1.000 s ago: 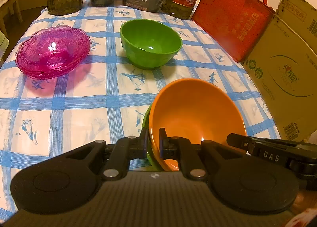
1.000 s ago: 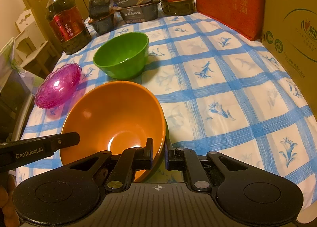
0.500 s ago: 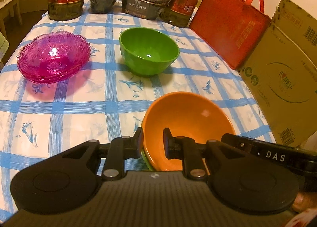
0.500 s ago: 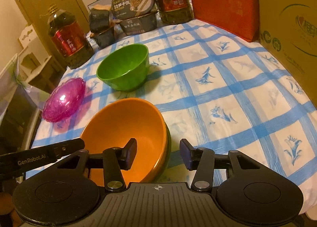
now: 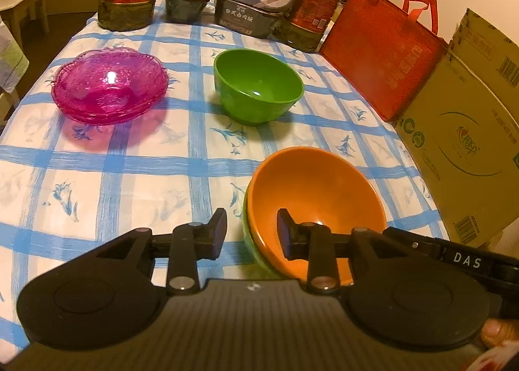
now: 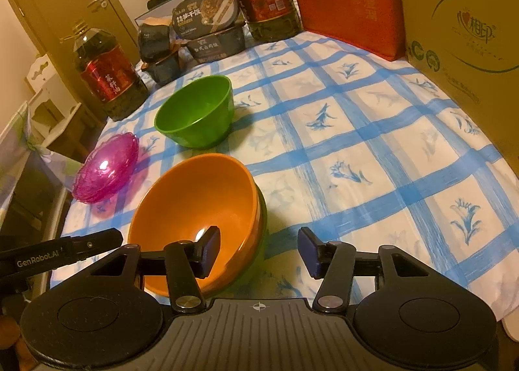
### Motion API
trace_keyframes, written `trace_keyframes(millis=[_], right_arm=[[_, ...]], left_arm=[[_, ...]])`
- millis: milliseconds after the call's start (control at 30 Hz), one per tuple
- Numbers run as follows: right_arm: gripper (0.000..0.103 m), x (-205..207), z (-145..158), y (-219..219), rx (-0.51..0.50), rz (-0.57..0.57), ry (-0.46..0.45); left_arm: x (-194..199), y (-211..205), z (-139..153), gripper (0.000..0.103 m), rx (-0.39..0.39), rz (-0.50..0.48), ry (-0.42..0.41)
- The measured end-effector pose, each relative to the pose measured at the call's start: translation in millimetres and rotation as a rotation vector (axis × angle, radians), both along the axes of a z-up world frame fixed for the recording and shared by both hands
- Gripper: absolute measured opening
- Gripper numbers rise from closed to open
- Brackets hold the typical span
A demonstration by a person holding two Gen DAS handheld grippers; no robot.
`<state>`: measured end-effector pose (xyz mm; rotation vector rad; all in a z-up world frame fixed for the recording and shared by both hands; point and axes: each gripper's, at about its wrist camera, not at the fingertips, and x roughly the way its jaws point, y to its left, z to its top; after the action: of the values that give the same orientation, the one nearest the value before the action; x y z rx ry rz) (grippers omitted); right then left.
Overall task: Organize plates and bowls
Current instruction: 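Open both tools and release the orange bowl rim, then move both tools to the remaining green bowl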
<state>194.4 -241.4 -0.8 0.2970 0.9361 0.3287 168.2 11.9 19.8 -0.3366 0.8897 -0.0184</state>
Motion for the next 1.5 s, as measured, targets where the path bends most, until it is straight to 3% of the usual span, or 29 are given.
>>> trace_keyframes(millis=[300, 867, 967, 1500], right_arm=[[0.055, -9.3, 5.3, -3.2, 0.010, -0.009, -0.008], [0.057, -13.8, 10.9, -6.1, 0.005, -0.011, -0.018], [0.057, -13.0, 11.8, -6.5, 0.005, -0.012, -0.020], [0.058, 28.6, 29.3, -2.3, -0.024, 0.009, -0.063]], left_arm=[[-9.4, 4.8, 4.6, 0.034, -0.005, 0.016, -0.003], [-14.5, 7.2, 10.0, 0.053, -0.001, 0.024, -0.006], [-14.2, 8.8, 11.2, 0.060, -0.008, 0.026, -0.011], [22.5, 18.9, 13.3, 0.060, 0.025, 0.007, -0.021]])
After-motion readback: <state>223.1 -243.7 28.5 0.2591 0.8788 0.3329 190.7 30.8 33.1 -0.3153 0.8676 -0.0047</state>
